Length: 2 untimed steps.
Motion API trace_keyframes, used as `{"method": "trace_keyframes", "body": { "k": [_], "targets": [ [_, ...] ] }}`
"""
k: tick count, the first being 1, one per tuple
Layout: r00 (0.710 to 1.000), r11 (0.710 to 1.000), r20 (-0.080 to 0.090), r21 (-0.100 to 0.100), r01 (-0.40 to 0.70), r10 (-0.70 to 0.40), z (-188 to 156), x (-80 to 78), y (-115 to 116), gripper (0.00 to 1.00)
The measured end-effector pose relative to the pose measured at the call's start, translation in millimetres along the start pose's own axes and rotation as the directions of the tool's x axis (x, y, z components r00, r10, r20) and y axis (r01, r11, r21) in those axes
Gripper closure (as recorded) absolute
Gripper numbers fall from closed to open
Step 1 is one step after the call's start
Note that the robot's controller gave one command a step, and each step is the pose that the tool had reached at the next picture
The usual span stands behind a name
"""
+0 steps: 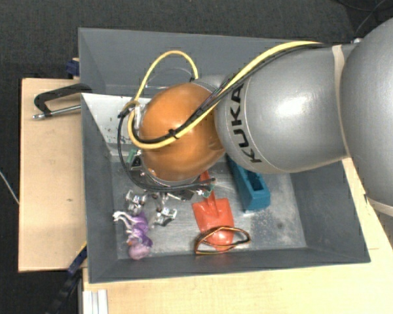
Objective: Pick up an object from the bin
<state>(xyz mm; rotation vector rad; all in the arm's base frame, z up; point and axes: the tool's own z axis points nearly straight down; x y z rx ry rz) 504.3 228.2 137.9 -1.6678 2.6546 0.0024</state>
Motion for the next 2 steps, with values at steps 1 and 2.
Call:
{"method": "trace_keyframes", "body": {
  "k": [1,2],
  "targets": [
    [1.000,1.000,0.000,0.000,0.000,0.000,-11.5,-0.1,0.1,1.00],
    [1.000,1.000,0.001,0.001,-0.001,0.001,-18.8,-0.8,-0.4,1.00]
  ]
}}
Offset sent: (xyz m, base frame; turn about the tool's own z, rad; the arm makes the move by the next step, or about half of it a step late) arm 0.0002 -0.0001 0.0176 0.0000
